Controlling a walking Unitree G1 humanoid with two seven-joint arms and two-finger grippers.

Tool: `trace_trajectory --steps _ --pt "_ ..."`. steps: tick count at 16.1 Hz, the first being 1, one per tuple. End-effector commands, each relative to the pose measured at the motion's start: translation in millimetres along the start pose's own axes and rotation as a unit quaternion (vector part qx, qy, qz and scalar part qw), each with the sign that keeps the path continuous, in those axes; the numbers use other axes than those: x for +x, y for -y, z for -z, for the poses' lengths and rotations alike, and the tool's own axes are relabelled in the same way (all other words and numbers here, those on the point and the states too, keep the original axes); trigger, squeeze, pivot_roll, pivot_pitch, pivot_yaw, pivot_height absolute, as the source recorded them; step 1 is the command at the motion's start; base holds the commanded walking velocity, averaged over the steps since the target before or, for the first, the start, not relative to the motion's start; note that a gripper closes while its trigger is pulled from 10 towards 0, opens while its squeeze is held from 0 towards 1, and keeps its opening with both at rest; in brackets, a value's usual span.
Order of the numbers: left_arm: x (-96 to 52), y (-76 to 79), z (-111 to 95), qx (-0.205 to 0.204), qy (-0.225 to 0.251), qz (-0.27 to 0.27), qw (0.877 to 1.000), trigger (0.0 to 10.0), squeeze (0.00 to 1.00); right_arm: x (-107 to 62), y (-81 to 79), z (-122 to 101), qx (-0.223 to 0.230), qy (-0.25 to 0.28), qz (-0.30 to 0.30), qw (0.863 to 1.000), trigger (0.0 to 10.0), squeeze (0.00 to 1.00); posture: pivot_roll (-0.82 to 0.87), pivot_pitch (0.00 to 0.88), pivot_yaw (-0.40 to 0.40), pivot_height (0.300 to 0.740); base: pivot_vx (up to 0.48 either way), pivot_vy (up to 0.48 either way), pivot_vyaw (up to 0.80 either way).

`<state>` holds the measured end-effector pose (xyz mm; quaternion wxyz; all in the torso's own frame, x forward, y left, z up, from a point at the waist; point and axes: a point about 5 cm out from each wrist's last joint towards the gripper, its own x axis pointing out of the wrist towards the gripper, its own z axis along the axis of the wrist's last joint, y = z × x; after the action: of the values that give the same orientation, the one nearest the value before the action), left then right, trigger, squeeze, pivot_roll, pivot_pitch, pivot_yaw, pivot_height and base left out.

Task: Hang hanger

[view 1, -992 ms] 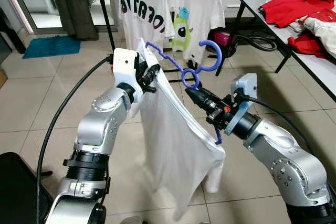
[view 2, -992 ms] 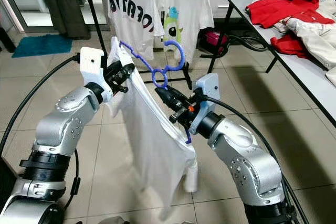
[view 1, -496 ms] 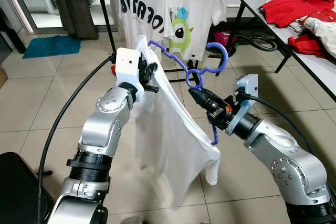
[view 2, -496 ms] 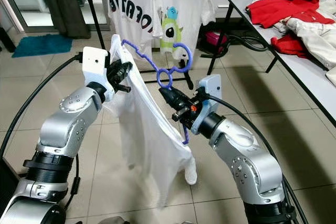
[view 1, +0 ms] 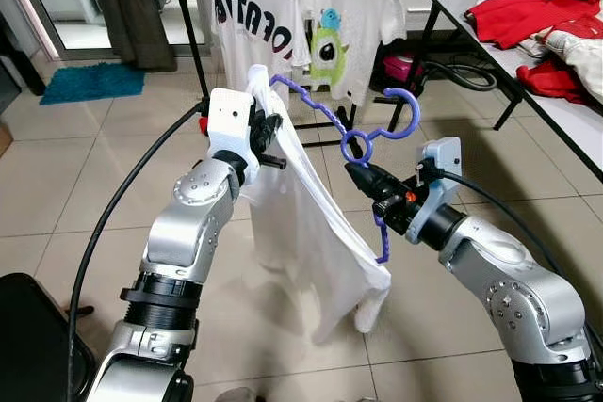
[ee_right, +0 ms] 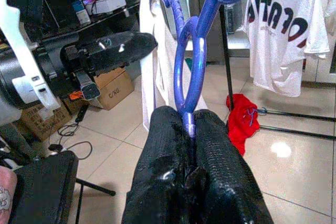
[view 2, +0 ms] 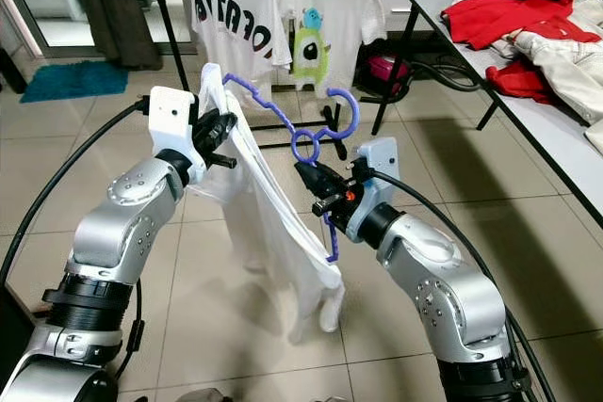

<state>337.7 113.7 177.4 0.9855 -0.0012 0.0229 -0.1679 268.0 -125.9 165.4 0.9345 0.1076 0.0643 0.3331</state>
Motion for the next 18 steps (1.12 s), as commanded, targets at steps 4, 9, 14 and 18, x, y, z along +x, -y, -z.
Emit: trace_trajectory --steps 4,9,14,18 --pt "-2.8 6.7 10.5 -0.025 -0.014 0.037 0.999 10.0 1.00 -1.6 1.2 -27.2 -0.023 0.052 0.001 0.998 10.0 0.00 -0.11 0.037 -0.005 0.740 0.000 0.000 0.00" --pt "-1.5 1.8 8.2 -0.007 0.001 0.020 1.000 10.0 0.00 -3.1 -3.7 -28.9 -0.026 0.053 -0.022 0.998 10.0 0.00 -0.11 0.029 -0.007 0.740 0.000 0.000 0.00" --pt "-2.1 7.2 2.6 -0.002 0.028 0.036 0.999 10.0 0.00 -4.9 -3.8 -26.8 -0.024 0.046 -0.025 0.998 10.0 0.00 -0.11 0.023 -0.007 0.740 0.000 0.000 0.00" --pt "-0.8 5.9 -4.4 -0.017 0.053 0.033 0.998 10.0 0.00 -4.2 -1.8 -24.9 -0.032 0.037 -0.020 0.999 10.0 0.00 -0.11 0.025 -0.009 0.740 0.000 0.000 0.00"
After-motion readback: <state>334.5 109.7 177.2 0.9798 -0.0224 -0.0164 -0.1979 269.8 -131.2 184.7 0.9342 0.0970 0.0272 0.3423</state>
